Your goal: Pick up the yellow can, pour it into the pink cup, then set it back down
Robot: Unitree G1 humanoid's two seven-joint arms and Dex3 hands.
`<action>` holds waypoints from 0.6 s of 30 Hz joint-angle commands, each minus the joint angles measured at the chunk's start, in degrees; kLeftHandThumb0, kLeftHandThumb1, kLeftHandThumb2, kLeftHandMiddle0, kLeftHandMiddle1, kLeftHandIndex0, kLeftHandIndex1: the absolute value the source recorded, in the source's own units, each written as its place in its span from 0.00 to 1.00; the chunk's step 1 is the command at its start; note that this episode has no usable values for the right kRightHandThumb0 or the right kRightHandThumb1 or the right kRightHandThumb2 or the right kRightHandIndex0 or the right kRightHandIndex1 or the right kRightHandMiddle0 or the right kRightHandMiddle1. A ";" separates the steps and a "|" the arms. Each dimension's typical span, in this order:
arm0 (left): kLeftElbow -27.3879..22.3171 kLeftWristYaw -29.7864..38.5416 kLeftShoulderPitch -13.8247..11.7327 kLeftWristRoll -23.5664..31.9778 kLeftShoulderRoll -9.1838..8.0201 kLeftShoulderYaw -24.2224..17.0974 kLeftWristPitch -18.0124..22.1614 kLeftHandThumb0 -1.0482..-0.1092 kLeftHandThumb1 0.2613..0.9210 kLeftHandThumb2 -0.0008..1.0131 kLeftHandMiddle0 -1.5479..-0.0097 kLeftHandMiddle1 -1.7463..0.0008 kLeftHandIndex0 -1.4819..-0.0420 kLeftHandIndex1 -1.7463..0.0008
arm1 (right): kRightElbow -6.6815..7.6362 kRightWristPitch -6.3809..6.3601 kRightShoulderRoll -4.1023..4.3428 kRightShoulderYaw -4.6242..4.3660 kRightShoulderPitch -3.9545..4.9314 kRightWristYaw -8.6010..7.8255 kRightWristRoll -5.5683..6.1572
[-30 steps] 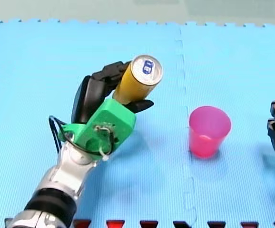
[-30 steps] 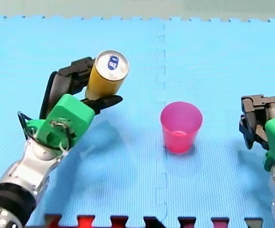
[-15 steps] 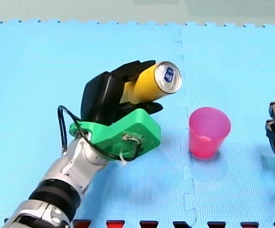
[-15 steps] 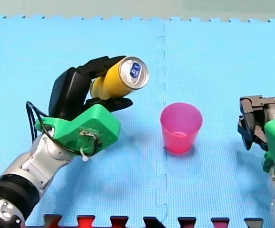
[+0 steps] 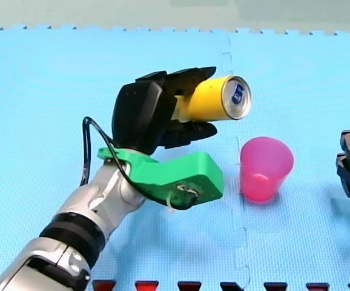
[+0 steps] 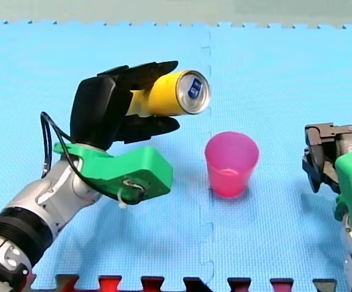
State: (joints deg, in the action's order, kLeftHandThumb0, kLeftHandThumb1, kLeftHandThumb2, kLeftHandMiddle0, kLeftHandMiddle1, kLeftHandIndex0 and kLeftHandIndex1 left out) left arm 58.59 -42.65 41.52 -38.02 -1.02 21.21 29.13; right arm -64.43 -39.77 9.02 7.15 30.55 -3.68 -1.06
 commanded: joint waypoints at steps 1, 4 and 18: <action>-0.46 -0.89 0.73 -0.09 -0.29 0.38 -0.18 0.62 0.79 0.00 0.24 0.57 0.16 1.00 | -0.06 -0.29 0.00 -0.09 -0.01 0.27 -0.06; -0.94 -2.66 0.84 -1.79 -0.63 1.72 -1.25 0.63 0.78 0.00 0.20 0.69 0.15 1.00 | -0.09 -0.33 -0.06 -0.13 0.03 0.29 -0.11; -4.76 -7.84 1.58 -10.49 0.29 8.86 -11.45 0.64 0.81 0.00 0.21 0.75 0.22 1.00 | 0.05 -0.06 -0.04 -0.40 0.14 0.48 -0.54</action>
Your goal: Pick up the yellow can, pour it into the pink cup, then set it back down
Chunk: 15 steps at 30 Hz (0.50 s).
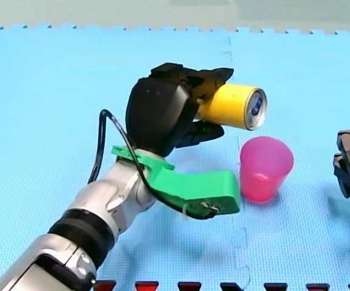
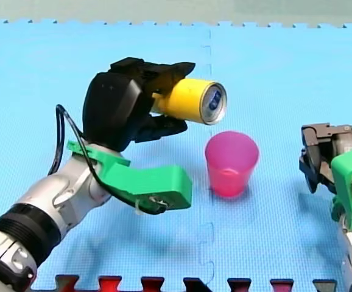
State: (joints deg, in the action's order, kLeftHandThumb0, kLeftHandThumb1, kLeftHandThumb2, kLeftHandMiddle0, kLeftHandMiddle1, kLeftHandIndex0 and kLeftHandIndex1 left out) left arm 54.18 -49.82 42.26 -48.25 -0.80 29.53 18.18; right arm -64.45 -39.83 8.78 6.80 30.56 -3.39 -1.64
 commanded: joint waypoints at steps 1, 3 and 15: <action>0.05 -1.16 1.15 -0.72 0.30 0.99 -1.10 0.65 0.81 0.00 0.23 0.69 0.22 1.00 | 0.03 0.01 0.21 -0.07 0.17 0.22 0.01; 1.11 -2.41 1.99 -1.73 0.76 1.93 -2.58 0.67 0.84 0.00 0.32 0.43 0.18 1.00 | -0.05 0.05 0.20 -0.12 0.25 0.29 -0.05; 5.04 -5.14 5.61 -5.31 2.10 6.81 -8.26 0.73 0.90 0.00 0.49 0.04 0.09 0.98 | -0.26 0.56 0.33 -1.07 0.35 2.72 -1.75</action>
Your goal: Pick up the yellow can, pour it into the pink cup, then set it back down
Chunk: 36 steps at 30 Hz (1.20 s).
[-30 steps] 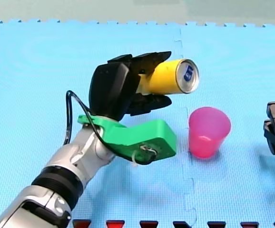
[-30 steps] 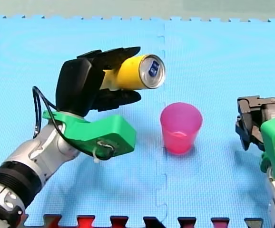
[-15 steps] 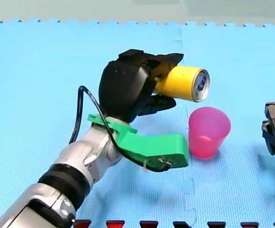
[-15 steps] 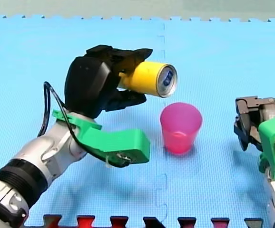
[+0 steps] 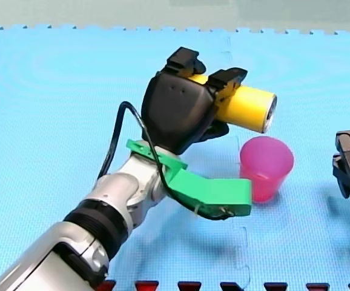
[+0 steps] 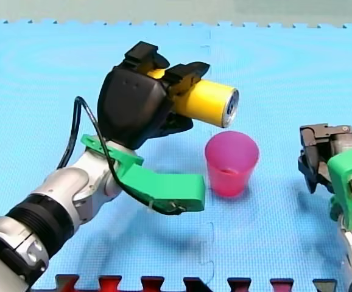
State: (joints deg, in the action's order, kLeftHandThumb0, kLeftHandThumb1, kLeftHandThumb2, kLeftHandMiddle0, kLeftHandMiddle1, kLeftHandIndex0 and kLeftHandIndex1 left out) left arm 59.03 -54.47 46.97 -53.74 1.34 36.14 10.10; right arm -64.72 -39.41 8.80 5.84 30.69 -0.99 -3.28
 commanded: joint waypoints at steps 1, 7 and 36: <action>0.25 -0.45 0.97 0.22 -0.05 0.35 -0.20 0.73 0.90 0.00 0.49 0.03 0.09 0.97 | 0.00 0.15 0.31 -0.19 0.20 0.52 -0.24; 0.94 -0.39 1.71 -0.14 -0.25 1.45 -0.44 0.73 0.90 0.00 0.51 0.01 0.09 0.96 | 0.09 0.01 0.29 -0.55 0.12 1.39 -0.73; 6.90 -5.38 5.67 -2.22 -0.42 5.85 -5.31 0.70 0.90 0.00 0.52 0.04 0.47 0.37 | -0.01 -1.52 0.23 -0.12 -0.05 0.22 0.38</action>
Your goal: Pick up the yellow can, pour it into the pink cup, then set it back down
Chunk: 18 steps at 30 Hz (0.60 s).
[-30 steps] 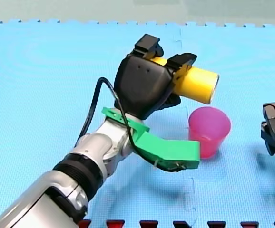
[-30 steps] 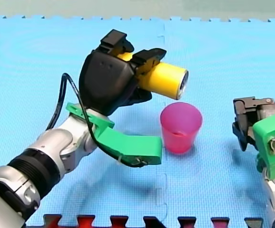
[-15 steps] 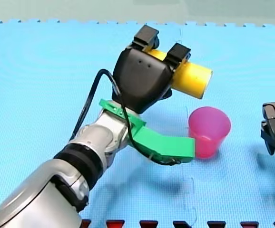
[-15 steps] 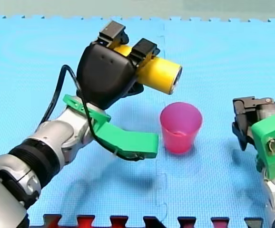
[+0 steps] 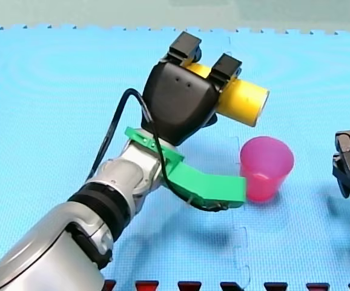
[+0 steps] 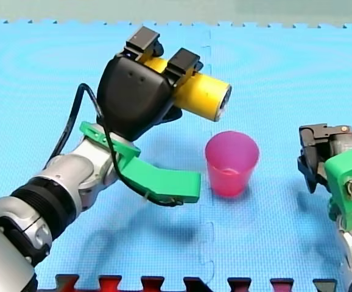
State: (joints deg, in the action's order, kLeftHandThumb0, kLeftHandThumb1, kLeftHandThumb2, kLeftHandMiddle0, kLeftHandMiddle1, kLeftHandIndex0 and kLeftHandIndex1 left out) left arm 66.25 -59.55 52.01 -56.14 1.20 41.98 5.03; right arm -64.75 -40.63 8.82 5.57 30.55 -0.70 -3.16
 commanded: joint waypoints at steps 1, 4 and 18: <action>-0.31 -0.21 0.62 0.20 -0.29 0.07 -0.28 0.70 0.90 0.00 0.52 0.04 0.47 0.37 | 0.01 -0.30 0.20 0.17 0.08 -0.13 0.30; -0.25 -0.04 0.56 0.25 -0.35 0.22 -0.33 0.70 0.90 0.00 0.52 0.04 0.47 0.37 | -0.01 -0.31 0.19 0.25 0.06 -0.30 0.43; -1.04 0.76 0.21 0.60 -0.56 0.30 0.12 0.70 0.90 0.00 0.53 0.03 0.49 0.36 | -0.29 -0.52 0.14 0.71 -0.08 -0.82 0.94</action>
State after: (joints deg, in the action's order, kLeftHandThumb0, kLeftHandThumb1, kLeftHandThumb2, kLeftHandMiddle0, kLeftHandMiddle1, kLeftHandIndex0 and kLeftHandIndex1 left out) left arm 65.52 -58.71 51.95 -55.92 0.94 42.37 5.10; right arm -64.93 -40.86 8.78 6.09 30.53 -1.50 -2.56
